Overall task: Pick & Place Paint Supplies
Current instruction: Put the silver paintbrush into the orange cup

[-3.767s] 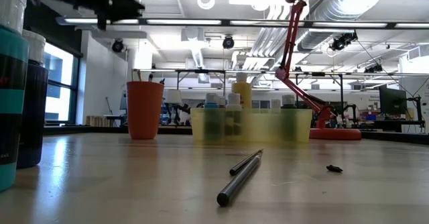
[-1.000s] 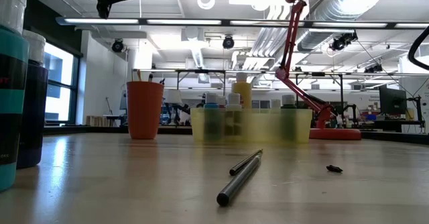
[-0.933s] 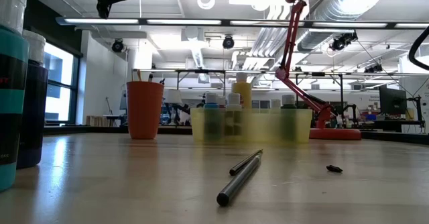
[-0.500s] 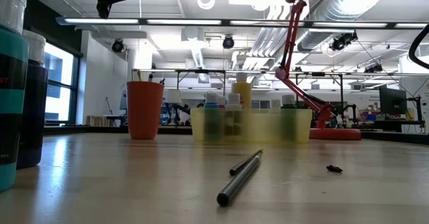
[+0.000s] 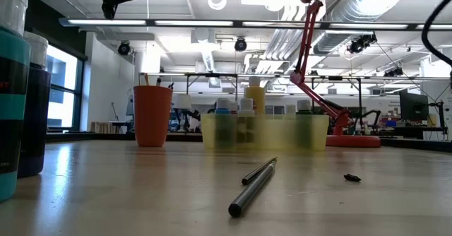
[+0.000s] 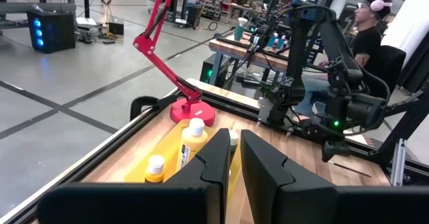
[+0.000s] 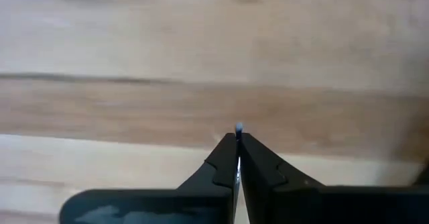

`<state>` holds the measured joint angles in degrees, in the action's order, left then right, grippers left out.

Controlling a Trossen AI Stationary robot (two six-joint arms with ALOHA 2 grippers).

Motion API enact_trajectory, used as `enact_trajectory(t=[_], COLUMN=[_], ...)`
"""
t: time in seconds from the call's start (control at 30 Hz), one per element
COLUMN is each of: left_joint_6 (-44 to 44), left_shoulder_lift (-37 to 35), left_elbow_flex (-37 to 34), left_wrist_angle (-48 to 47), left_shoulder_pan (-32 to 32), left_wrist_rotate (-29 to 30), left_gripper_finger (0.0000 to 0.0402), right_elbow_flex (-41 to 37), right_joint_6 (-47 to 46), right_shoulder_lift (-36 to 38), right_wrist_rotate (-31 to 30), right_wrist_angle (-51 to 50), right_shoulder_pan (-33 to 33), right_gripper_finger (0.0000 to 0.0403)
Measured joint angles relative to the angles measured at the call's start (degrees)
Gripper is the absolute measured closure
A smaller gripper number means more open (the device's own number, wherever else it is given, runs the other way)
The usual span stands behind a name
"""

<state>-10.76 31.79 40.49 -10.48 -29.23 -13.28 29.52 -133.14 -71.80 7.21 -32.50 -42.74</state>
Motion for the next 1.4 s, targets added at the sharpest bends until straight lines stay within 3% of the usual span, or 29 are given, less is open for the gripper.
enact_trajectory(t=[0.23,0.6,0.73,0.87,1.07,1.2,1.4], left_joint_6=[0.0,-2.0,-4.7,-8.0,-9.4,-10.7,-12.3], left_shoulder_lift=[0.0,-0.1,0.2,3.0,9.3,13.4,18.1], left_elbow_flex=[0.0,0.0,0.0,0.0,-0.1,0.0,0.0], left_wrist_angle=[0.0,-0.1,-1.2,-4.1,-0.5,5.1,10.2], left_shoulder_pan=[0.0,0.0,0.0,0.0,0.0,0.0,0.9], left_wrist_rotate=[0.0,-0.1,-5.3,-12.1,-16.6,-22.0,-22.3], left_gripper_finger=[0.0368,0.0368,0.0368,0.0368,0.0363,0.0328,0.0275], right_elbow_flex=[0.0,0.2,1.2,5.8,14.4,19.5,25.9], right_joint_6=[2.7,20.9,32.1,45.4,64.1,73.5,86.6], right_shoulder_lift=[6.3,10.7,10.2,8.9,6.4,4.2,-0.6], right_wrist_rotate=[-11.2,-32.9,-34.0,-31.2,-30.3,-30.9,-31.5], right_wrist_angle=[3.7,20.2,23.4,23.5,24.3,24.7,30.3], right_shoulder_pan=[0.0,2.3,8.3,15.7,24.1,27.6,30.7], right_gripper_finger=[0.0401,0.0401,0.0401,0.0401,0.0400,0.0400,0.0400])
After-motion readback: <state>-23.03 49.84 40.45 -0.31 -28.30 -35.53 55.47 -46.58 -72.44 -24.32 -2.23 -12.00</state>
